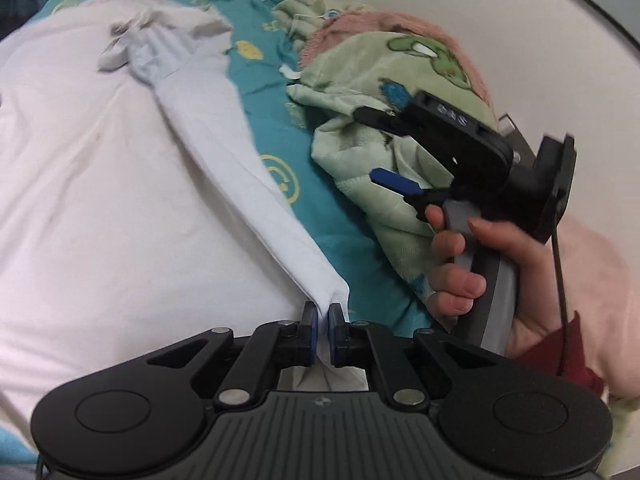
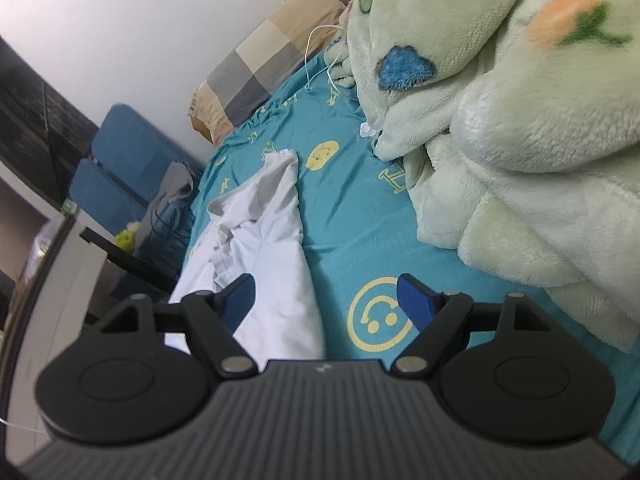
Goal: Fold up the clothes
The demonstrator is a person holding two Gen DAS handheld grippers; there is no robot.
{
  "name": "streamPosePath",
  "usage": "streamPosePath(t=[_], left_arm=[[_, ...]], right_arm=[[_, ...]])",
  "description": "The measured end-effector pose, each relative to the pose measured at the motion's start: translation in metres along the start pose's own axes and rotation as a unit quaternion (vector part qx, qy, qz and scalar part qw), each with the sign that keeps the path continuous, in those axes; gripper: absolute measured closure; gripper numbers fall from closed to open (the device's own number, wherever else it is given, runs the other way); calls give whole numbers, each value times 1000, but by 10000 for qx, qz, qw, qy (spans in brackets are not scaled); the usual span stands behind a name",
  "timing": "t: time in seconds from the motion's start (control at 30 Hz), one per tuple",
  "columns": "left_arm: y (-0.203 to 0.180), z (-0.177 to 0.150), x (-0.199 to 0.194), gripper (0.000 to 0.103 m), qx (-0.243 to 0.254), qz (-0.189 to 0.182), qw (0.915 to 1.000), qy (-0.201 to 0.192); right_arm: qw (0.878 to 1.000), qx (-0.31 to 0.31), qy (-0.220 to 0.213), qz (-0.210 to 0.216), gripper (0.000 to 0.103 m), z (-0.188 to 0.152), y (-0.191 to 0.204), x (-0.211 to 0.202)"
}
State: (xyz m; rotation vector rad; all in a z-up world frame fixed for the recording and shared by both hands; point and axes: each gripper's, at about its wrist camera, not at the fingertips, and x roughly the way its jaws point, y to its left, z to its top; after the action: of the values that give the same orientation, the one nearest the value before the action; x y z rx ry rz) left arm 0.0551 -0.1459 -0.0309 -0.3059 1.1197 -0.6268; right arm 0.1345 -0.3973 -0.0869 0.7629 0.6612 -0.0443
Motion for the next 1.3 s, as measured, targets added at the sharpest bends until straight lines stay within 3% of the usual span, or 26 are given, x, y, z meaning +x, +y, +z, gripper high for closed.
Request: streamPosePath(t=[0.2,0.3,0.37,0.4,0.5,0.57,0.7,0.8,0.87,0.93,1.1,1.17,1.2,1.23,1.27,1.3], left_arm=[[68,-12,2,96,-509,1051,9925,367],[92,-14,-4,95,-805,1077,9903,346],[99,-12,-18,90,-898,1019,9904,239],[103,-11,-28,83,-891,1058,9902,185],[114,-2,-60,66,-850,1417,9862,40],[129,7,-82,50,-910,1725,9808,-22],[175,22,-114,32,-1405,2429,9598,53],[209,24,-114,29,-1883,2518,9484,401],[226,19,-101,27,-2161,2525,9401,756],[228,18,-85,28,-2045,2675,9352,1096],[208,15,-64,40,-915,2817,9408,1646],[199,13,-61,58,-458,2847,9401,1818],[196,12,-61,65,-263,2838,9394,1905],[192,11,-64,83,-84,2820,9383,1998],[188,10,-66,97,95,2801,9369,2091],[183,10,-68,97,273,2781,9350,2183]], right_arm=[[9979,-543,333,-87,22,-11,19,17],[9961,-687,556,-40,23,-20,26,26],[9950,-748,659,-56,23,-25,29,31],[9944,-785,700,-79,23,-27,30,33],[9918,-948,849,-85,23,-37,38,38],[9891,-1066,1014,2,23,-46,42,39],[9831,-1131,1438,109,24,-66,45,34],[9730,-1233,1945,174,24,-87,48,33],[9640,-1495,2198,-69,24,-101,54,37],[9533,-1749,2440,-318,24,-113,61,43],[9210,-2231,3165,-423,25,-151,82,45],[9024,-2706,3303,-587,34,-166,95,43],[8915,-2956,3367,-670,46,-174,102,42],[8805,-3183,3432,-744,63,-180,107,41],[8712,-3351,3502,-780,74,-184,113,40],[8637,-3480,3554,-816,85,-188,118,37]])
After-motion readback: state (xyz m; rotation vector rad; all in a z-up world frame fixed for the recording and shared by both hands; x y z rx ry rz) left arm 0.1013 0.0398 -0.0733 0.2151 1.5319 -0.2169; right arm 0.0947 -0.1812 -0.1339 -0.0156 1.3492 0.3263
